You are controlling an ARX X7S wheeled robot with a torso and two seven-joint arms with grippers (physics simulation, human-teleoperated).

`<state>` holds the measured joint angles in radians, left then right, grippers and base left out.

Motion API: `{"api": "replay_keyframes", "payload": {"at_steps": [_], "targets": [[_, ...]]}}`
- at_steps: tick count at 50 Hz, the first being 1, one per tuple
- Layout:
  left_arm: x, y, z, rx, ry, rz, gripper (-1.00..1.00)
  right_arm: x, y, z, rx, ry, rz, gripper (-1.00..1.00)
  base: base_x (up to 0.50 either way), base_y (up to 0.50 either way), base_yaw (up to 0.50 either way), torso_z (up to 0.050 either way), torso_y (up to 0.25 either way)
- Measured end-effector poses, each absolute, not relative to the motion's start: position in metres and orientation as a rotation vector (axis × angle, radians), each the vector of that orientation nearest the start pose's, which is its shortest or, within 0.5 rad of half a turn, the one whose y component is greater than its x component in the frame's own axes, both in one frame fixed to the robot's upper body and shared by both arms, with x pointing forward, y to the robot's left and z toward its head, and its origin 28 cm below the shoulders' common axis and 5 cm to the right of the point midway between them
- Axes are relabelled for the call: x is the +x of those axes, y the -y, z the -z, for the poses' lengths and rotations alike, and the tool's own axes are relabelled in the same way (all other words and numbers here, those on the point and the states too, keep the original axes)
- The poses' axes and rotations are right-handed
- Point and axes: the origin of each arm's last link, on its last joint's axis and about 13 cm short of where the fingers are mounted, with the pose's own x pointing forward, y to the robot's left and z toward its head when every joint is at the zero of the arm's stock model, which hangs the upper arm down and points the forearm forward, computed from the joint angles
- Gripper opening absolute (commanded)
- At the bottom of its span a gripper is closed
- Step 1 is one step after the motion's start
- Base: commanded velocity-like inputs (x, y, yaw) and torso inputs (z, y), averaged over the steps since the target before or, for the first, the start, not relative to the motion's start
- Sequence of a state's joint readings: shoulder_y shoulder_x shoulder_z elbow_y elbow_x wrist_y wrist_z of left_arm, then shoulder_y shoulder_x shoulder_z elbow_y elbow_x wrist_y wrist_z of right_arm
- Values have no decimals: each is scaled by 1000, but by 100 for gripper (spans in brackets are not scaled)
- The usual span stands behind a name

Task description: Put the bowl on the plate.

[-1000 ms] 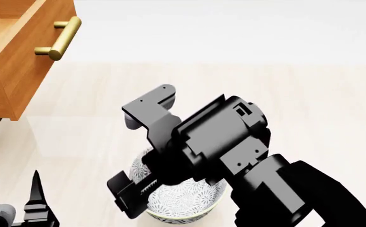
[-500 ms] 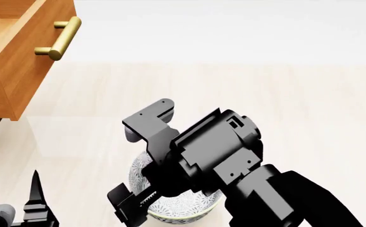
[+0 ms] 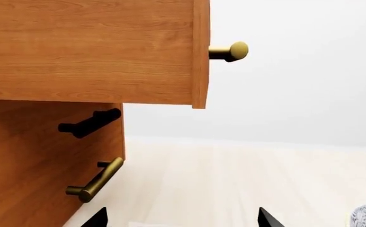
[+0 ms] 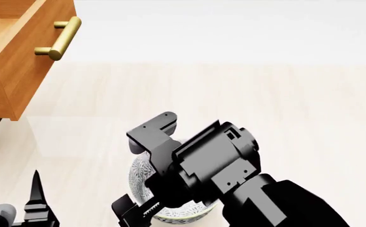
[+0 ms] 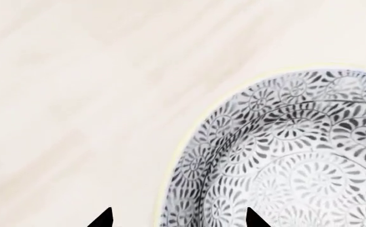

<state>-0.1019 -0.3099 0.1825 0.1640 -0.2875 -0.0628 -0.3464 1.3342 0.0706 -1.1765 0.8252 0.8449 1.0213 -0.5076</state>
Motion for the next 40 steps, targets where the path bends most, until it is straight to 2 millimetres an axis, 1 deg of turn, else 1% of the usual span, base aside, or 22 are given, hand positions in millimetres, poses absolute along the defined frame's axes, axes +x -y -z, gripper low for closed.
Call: {"api": "replay_keyframes", "payload": {"at_steps": [14, 40], "targets": [[232, -233, -63, 2, 143, -124, 100, 376, 46, -158, -318, -991, -870, 100, 0, 0, 0, 0, 0], [231, -233, -63, 1, 143, -123, 100, 375, 45, -148, -323, -1019, -874, 100, 0, 0, 0, 0, 0]]}}
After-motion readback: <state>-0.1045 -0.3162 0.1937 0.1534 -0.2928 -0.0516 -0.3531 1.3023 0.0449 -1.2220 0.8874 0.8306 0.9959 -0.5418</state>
